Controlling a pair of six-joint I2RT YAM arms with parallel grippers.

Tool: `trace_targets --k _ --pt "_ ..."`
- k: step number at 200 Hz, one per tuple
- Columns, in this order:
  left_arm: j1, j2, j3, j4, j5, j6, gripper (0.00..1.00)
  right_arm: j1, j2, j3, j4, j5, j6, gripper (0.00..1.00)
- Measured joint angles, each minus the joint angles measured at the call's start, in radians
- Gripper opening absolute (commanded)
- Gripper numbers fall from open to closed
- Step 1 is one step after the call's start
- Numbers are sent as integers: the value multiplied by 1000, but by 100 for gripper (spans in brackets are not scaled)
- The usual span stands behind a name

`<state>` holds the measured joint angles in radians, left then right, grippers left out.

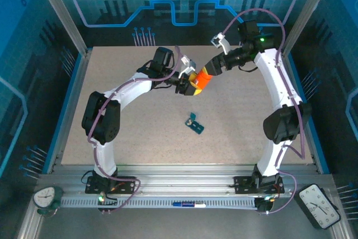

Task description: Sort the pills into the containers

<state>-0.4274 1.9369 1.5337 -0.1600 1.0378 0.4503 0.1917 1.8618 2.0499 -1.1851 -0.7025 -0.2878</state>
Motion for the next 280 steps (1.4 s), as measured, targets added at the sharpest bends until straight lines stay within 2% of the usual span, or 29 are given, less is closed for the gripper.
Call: trace_targets --k 25,65,115,161,215,262,280 --pt "0 0 2 -3 0 1 0 9 3 0 -11 2 -5 67" --pt "0 6 2 -19 1 1 0 30 11 -7 -19 5 -6 46" --pt "5 24 0 -37 -15 -5 0 30 -5 -101 74 13 53 35" --pt "-2 23 -109 112 -104 -32 0 30 -64 -306 273 62 273 34" --pt "-26 -3 -260 254 -292 -19 0 30 -94 -547 539 72 560 33" --pt "-28 -10 -286 309 -369 -6 0 30 -97 -592 639 89 667 36" --pt "-28 -10 -286 325 -376 -11 0 30 -98 -586 644 98 681 43"
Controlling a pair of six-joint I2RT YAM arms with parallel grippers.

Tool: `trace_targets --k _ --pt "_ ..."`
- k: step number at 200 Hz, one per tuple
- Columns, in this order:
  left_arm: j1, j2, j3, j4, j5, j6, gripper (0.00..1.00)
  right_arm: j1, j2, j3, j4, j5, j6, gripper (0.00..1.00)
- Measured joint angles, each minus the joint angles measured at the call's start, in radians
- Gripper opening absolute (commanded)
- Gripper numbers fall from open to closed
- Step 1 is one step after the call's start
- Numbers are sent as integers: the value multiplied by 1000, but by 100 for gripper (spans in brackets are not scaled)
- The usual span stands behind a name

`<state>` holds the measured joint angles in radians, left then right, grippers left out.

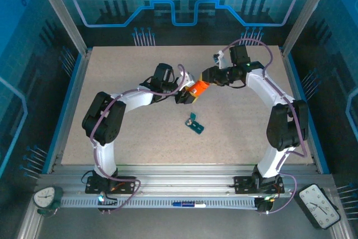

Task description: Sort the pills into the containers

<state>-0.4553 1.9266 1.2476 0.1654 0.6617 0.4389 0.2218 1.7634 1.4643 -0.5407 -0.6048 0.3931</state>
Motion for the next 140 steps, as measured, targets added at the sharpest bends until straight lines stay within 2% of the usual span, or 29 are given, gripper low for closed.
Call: trace_targets --k 38,62,90,140 --pt "2 0 10 64 32 -47 0 0 0 61 -42 4 10 69" --pt "4 0 60 112 82 -76 0 -10 0 124 -76 -10 8 79" --pt "16 -2 95 121 150 -98 0 -40 -21 200 -125 -29 -41 85" --pt "36 -2 159 1 257 -89 0 -114 -87 219 -175 -84 -180 85"
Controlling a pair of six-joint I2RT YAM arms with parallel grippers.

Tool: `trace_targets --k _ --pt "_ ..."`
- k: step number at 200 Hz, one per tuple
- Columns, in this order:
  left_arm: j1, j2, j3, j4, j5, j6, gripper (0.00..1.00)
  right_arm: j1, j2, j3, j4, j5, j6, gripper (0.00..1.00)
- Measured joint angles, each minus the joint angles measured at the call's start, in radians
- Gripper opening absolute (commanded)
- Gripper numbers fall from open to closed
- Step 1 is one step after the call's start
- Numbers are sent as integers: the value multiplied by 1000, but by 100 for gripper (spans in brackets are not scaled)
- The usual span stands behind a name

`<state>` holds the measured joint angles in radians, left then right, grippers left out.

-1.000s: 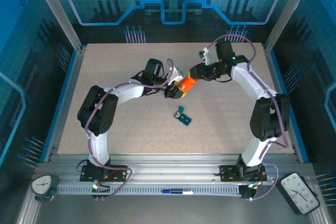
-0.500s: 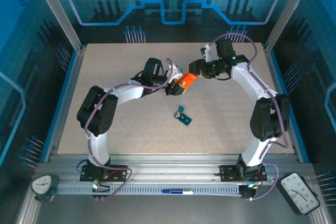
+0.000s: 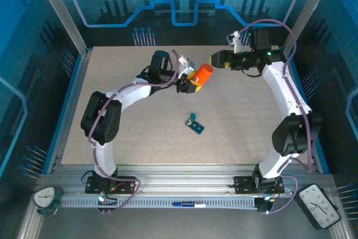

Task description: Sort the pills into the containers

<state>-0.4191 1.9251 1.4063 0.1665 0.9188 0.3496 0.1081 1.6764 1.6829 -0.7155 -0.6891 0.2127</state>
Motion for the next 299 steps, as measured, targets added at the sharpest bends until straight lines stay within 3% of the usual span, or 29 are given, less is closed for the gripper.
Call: trace_targets --k 57,107,164,299 --pt "4 0 96 -194 88 56 0 -10 4 78 -139 -45 -279 85" --pt "4 0 120 -278 119 80 0 23 39 109 -210 -82 -390 86" --pt "11 2 120 -329 122 98 0 46 82 132 -236 -103 -421 80" --pt "10 2 123 -338 130 98 0 60 84 132 -235 -109 -415 84"
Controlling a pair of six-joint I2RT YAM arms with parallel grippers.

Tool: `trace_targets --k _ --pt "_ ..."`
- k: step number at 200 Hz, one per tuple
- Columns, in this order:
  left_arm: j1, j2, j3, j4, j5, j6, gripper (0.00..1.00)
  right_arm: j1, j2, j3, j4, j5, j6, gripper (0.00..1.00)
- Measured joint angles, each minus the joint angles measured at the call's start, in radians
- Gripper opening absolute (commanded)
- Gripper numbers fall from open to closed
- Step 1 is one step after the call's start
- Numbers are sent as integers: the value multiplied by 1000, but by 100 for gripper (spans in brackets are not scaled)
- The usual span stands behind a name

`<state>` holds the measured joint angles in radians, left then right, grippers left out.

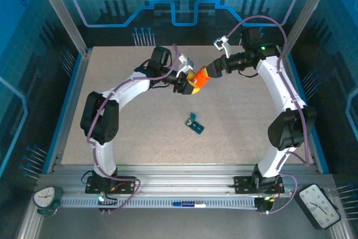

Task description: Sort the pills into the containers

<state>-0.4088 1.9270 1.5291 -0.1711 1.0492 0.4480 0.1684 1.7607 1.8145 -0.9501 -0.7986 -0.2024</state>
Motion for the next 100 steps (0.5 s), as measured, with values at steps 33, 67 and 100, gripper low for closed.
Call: trace_targets --k 33,67,100 --pt "0 0 0 0 0 0 0 0 0 0 -4 -3 -1 80" --pt "0 0 0 0 0 0 0 1 0 0 -15 -7 -6 69" --pt "0 0 0 0 0 0 0 3 0 0 -29 -25 -10 55"
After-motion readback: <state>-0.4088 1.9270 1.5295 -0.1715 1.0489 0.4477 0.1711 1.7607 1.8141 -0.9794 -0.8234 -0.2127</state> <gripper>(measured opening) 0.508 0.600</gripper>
